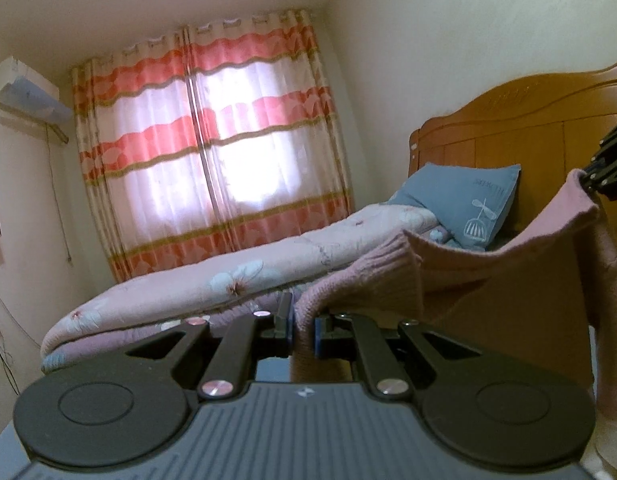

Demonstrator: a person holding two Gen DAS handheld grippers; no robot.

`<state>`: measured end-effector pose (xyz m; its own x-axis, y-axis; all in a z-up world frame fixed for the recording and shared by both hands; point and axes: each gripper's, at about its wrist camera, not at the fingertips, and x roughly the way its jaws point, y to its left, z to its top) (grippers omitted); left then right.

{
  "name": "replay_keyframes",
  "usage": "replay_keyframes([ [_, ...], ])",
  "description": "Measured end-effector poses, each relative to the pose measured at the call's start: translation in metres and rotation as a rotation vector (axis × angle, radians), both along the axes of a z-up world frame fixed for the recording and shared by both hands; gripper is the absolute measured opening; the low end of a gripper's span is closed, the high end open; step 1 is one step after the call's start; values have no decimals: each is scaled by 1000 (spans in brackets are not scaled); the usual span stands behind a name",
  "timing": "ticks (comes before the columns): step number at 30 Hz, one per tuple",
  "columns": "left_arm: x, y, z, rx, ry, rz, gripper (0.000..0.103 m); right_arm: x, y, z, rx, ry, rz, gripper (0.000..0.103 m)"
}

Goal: Fold clothes
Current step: 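Lift the sweater high with both grippers, holding it hanging between them, then lower the sweater onto the bed and open both grippers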

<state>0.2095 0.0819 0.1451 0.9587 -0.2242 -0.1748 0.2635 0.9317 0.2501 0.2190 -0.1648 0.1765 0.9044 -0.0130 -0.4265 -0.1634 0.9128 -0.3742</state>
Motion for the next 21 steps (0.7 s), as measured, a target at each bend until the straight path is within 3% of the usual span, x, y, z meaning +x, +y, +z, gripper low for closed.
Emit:
replay_keyframes([
  [9,64,-6,-28,2,38,43,7,77,-9,-39,80,1,-61,11],
  [21,157,-26,-90,5,98,115,7,182,-20,-109,128,-3,-177,11],
])
